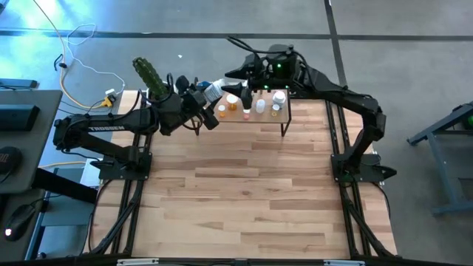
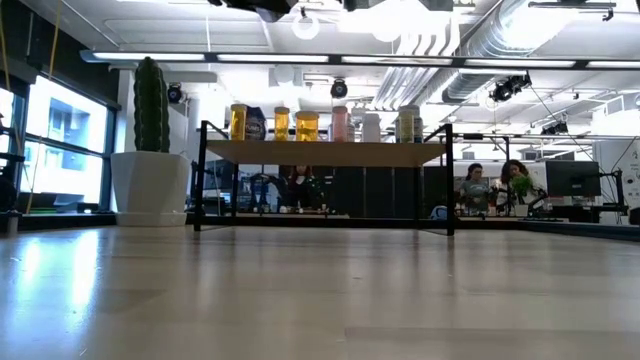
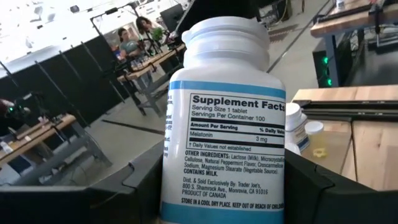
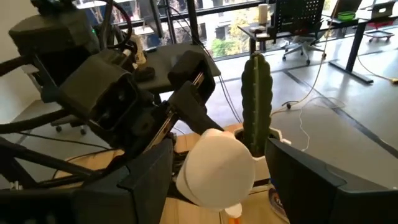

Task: Pick and place medicine bottles onto shelf by color
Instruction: Put the white pill bottle on the shelf

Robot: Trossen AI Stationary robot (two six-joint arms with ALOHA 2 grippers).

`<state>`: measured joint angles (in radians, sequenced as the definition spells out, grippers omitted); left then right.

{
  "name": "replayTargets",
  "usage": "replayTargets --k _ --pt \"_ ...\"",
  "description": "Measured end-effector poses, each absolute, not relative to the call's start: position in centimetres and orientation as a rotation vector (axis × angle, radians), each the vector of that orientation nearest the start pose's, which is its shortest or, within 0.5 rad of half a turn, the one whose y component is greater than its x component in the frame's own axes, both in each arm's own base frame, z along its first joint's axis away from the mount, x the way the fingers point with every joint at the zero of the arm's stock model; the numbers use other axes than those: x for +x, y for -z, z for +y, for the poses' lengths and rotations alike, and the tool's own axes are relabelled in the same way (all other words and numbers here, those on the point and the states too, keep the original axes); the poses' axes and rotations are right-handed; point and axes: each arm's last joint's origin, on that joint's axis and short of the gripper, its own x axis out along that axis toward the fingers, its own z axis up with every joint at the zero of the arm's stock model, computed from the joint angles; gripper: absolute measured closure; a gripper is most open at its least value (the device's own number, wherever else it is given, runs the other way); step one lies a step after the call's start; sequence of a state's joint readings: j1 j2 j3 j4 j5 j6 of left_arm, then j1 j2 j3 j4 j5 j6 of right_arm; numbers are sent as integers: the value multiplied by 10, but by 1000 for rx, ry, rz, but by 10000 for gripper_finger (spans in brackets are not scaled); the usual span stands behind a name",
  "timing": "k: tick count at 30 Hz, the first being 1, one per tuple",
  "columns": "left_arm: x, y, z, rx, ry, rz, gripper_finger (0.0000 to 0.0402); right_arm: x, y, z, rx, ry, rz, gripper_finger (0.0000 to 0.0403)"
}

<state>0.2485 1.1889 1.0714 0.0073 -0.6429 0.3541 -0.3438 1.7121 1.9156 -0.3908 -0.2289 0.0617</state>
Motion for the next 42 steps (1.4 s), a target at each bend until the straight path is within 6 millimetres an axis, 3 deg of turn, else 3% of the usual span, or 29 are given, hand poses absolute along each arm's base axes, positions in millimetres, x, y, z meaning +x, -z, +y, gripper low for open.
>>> replayTargets --k 14,24,28,42 --pt "251 -376 81 426 -856 236 192 368 -448 -123 154 132 183 157" --pt "251 -375 81 428 -853 238 192 368 -448 -122 197 106 181 248" --pt "251 -375 81 434 -845 240 191 368 -448 -122 210 105 181 250" --pt "251 -374 81 407 -853 249 129 365 -448 -130 235 153 177 249"
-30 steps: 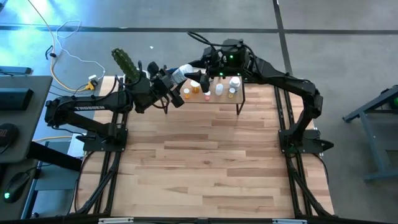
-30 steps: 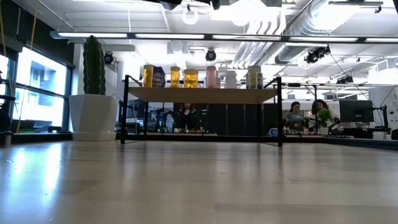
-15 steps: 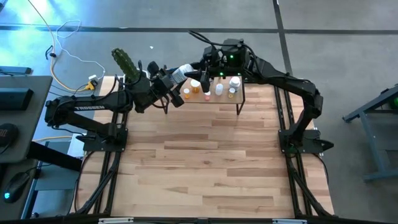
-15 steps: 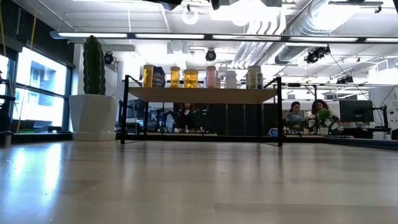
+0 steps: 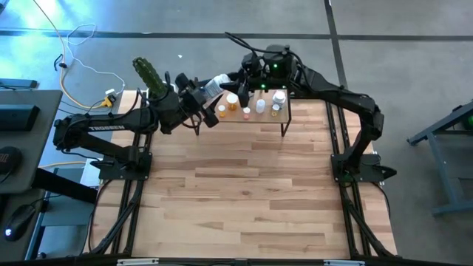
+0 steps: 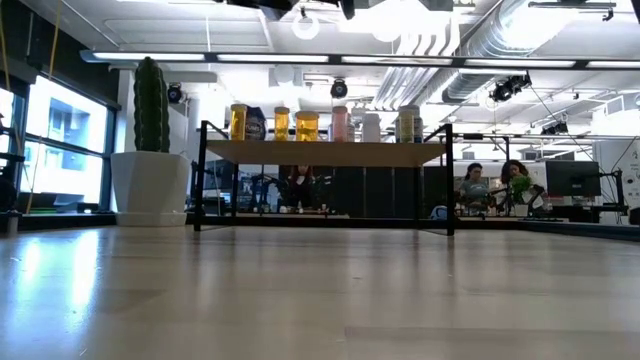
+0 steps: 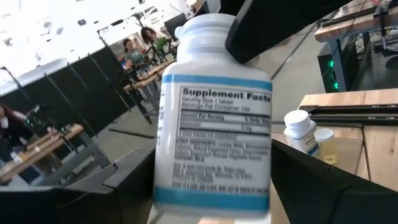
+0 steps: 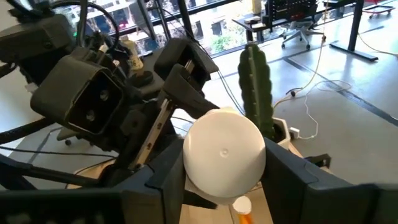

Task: Pick and place medicine bottles onto shelf by color
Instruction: Put the white pill bottle on the shelf

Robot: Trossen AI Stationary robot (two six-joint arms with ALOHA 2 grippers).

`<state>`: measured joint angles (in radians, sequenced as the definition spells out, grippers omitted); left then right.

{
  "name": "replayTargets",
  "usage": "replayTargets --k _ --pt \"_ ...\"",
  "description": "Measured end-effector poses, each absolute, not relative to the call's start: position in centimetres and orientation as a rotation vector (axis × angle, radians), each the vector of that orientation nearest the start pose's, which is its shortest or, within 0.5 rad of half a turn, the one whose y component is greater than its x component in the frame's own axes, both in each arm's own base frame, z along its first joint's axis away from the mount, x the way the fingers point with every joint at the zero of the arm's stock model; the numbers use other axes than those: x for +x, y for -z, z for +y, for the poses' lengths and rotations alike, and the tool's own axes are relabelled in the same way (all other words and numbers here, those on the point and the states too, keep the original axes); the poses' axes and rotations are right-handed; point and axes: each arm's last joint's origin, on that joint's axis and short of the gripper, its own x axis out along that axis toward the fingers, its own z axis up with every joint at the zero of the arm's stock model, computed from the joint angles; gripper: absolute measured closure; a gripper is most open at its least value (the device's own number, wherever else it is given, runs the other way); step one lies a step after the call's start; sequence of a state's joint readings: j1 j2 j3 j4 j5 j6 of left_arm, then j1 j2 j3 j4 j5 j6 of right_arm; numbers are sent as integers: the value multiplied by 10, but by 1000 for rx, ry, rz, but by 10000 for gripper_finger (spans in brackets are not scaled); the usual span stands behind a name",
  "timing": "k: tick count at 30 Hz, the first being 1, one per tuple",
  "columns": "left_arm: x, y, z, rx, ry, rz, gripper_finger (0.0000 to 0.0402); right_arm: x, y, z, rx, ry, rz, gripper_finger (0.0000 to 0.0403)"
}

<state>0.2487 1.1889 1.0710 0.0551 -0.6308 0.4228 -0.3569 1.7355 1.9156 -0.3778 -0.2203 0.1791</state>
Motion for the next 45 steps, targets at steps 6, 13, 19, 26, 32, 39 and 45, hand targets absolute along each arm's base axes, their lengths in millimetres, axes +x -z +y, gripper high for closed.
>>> replayTargets --k 6,13,19,26,32,39,45 --pt "248 -372 89 329 -895 237 127 359 -448 -146 181 185 180 249" --pt "241 -368 106 238 -963 241 127 343 -449 -181 84 293 174 249" --pt "236 -368 117 207 -1009 235 128 327 -453 -210 34 301 135 249" --pt "233 -368 121 203 -1027 236 128 312 -453 -232 -12 308 132 249" --pt "233 -368 121 159 -1032 211 128 322 -436 -244 -46 265 174 249" --pt "233 -365 121 114 -1042 220 128 332 -423 -250 -64 251 201 249" --pt "232 -363 121 73 -1045 220 128 340 -410 -246 -75 210 278 249"
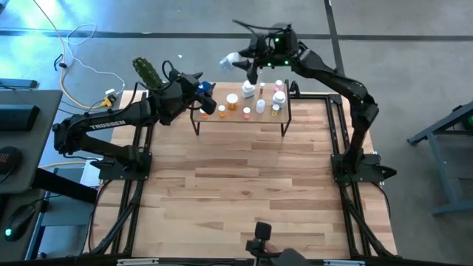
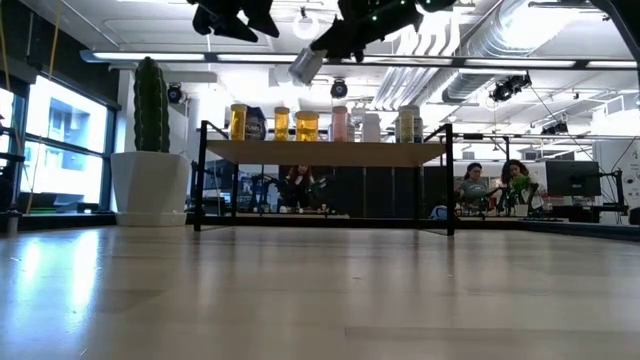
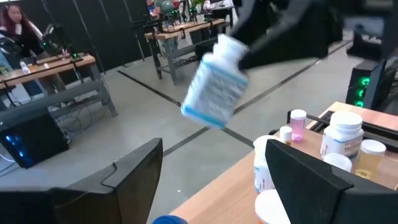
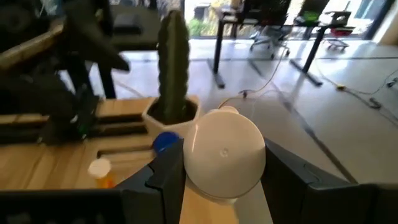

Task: Pick and place medicine bottles onto shelf by color
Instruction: Put the white pill bottle on the shelf

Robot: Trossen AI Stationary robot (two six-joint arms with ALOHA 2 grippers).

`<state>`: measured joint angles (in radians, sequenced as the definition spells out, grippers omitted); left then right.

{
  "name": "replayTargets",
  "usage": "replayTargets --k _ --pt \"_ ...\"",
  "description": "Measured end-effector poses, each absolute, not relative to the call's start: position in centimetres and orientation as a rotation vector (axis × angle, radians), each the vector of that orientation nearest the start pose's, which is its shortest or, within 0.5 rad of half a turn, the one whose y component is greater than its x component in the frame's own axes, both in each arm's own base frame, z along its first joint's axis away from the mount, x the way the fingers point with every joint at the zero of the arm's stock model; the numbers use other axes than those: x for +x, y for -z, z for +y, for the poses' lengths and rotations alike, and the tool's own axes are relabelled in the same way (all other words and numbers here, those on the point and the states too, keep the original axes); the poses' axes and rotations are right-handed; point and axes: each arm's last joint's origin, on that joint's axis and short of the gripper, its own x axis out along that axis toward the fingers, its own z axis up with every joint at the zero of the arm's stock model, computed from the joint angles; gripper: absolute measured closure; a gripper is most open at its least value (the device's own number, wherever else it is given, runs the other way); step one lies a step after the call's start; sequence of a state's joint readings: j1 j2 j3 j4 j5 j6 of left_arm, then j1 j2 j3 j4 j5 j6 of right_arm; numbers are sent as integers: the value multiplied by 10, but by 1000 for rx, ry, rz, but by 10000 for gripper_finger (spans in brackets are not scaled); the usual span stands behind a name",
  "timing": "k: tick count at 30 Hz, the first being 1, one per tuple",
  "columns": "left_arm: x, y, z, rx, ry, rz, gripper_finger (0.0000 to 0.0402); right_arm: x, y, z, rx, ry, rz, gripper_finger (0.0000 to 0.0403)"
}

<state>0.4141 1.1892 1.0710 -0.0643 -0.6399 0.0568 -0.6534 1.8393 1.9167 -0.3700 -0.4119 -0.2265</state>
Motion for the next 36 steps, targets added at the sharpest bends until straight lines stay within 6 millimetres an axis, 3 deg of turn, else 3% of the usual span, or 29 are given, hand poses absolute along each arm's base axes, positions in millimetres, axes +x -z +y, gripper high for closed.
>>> replayTargets --k 28,36 --pt "232 -360 121 73 -1035 249 128 373 -330 -258 -146 141 602 249" --pt "232 -360 121 74 -1035 249 128 373 -320 -258 -146 117 663 249"
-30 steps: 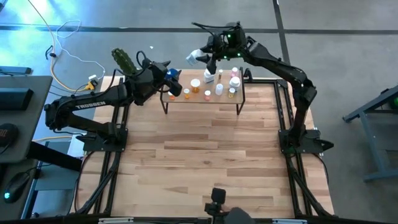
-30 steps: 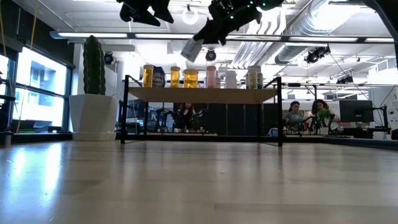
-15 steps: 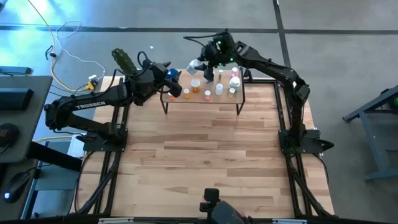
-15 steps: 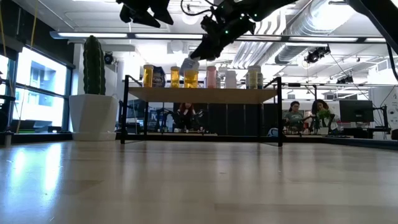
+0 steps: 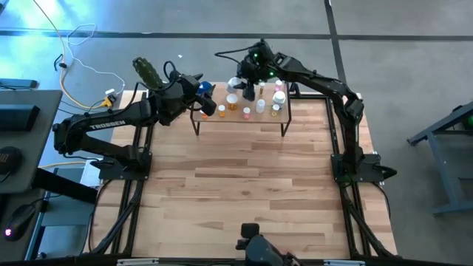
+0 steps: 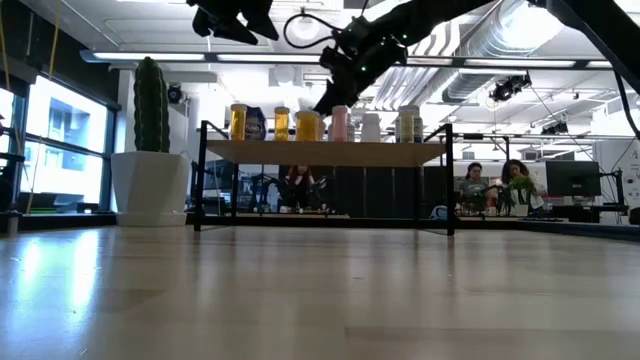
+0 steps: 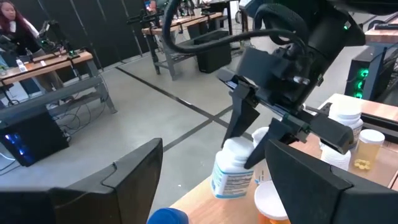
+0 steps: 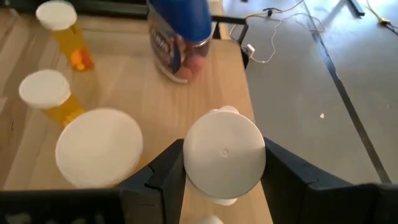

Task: Pick and place medicine bottles onto shelf by color
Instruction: Put the white pill bottle on the shelf

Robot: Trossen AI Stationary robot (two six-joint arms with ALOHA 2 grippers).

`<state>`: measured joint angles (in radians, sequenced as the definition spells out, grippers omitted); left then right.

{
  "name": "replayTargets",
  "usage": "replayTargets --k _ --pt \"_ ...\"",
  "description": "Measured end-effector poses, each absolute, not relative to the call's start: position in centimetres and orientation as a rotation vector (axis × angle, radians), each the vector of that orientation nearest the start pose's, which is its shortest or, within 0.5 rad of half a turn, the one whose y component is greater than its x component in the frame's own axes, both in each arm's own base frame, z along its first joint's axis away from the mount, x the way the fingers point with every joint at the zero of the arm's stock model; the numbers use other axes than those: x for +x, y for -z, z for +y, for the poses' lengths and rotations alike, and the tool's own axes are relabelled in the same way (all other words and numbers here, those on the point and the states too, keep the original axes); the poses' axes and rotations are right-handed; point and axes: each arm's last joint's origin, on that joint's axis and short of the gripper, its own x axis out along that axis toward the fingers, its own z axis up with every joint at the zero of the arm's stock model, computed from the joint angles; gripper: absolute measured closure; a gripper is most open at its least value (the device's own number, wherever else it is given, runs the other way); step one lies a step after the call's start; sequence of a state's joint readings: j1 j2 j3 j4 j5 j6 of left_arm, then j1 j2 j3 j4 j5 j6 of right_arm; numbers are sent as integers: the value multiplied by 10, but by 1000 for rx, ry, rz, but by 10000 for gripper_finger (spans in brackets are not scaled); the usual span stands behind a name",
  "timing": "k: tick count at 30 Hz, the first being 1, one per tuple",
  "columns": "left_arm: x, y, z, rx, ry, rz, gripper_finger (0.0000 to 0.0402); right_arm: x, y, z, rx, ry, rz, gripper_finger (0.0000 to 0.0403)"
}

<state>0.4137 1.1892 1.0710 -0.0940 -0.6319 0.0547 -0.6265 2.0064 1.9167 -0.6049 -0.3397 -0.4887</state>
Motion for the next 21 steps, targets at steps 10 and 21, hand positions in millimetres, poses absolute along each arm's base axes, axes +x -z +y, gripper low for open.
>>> replayTargets --k 10,21 --pt "232 -360 121 74 -1036 251 128 373 -319 -257 -155 106 678 249" --pt "231 -356 120 76 -1033 295 128 371 -317 -256 -142 99 700 249"
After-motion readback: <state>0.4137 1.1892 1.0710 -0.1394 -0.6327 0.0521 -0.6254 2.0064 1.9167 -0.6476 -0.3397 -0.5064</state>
